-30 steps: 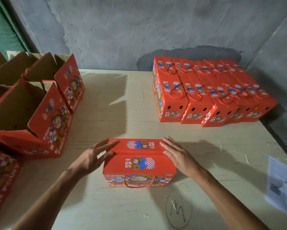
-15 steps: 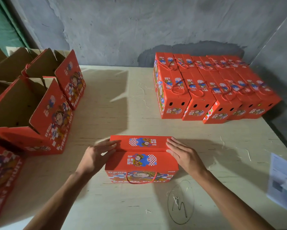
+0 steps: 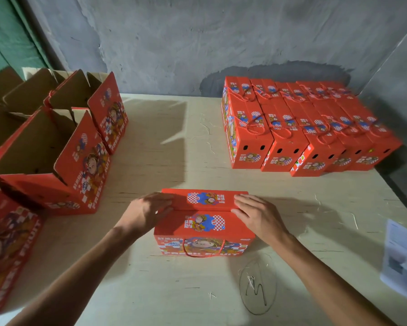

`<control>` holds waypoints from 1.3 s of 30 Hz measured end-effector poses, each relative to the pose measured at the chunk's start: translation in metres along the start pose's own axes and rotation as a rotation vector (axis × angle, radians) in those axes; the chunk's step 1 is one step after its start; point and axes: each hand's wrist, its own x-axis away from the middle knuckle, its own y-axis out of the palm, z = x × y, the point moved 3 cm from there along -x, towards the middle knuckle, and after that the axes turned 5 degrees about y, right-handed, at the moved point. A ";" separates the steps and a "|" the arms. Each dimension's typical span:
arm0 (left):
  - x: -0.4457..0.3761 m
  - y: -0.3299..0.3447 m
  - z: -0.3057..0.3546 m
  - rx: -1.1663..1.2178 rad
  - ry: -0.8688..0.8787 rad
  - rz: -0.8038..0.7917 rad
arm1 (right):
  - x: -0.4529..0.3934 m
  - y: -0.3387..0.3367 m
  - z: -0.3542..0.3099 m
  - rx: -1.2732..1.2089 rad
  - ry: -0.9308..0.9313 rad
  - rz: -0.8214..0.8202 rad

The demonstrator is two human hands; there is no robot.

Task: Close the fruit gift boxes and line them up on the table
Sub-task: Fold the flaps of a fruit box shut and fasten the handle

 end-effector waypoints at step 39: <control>0.008 0.073 0.068 -0.148 -0.042 -0.031 | 0.053 0.026 -0.039 -0.009 0.304 0.066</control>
